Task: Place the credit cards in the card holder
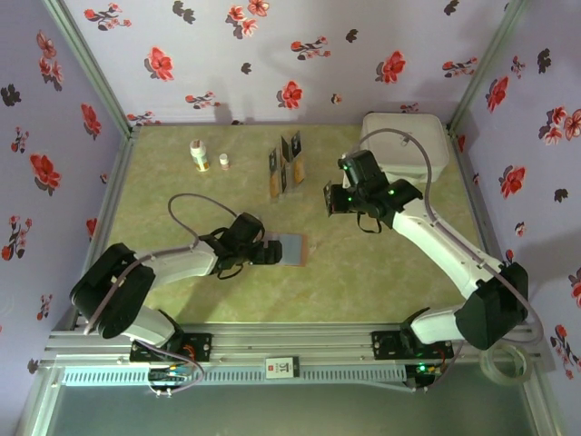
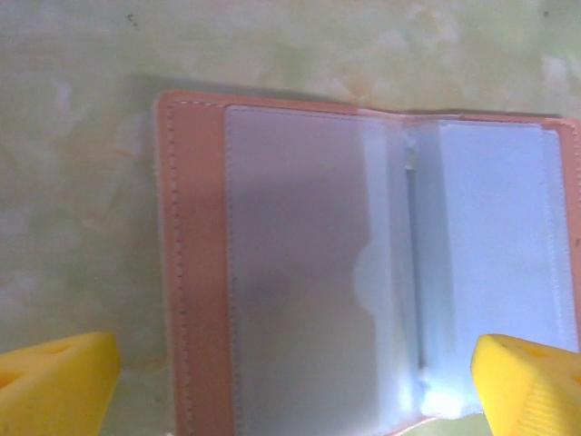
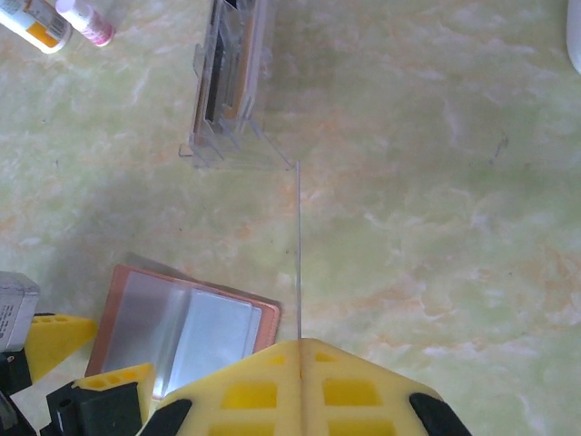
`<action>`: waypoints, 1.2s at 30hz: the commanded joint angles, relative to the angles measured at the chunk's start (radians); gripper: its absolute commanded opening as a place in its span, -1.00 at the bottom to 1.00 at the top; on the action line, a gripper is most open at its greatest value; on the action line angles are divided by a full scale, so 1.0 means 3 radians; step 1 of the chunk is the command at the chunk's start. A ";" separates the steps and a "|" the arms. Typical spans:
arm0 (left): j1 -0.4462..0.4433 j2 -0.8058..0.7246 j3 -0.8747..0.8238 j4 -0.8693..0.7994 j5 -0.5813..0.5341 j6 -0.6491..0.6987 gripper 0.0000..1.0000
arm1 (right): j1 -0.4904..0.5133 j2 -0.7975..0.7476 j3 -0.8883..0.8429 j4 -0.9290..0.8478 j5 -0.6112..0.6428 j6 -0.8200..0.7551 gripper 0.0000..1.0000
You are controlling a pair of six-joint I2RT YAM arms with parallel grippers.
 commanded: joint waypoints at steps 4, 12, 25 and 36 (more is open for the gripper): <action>-0.0196 -0.0023 0.0096 0.0026 -0.0155 -0.0205 0.99 | -0.0097 -0.0117 -0.0142 0.0197 -0.0169 0.0055 -1.00; -0.0390 -0.0147 0.0060 -0.0051 -0.0266 -0.0346 0.99 | -0.0129 -0.0113 -0.0171 0.0253 -0.0234 0.0059 -1.00; -0.0102 -0.0564 0.0153 -0.0886 -0.0689 -0.0145 0.99 | -0.0144 -0.0274 -0.0661 0.1050 -0.0962 0.0587 -1.00; 0.0023 -0.0156 0.0331 -0.0893 -0.0604 0.0258 0.99 | 0.0017 -0.0479 -0.1576 0.2253 -0.1175 0.1281 -1.00</action>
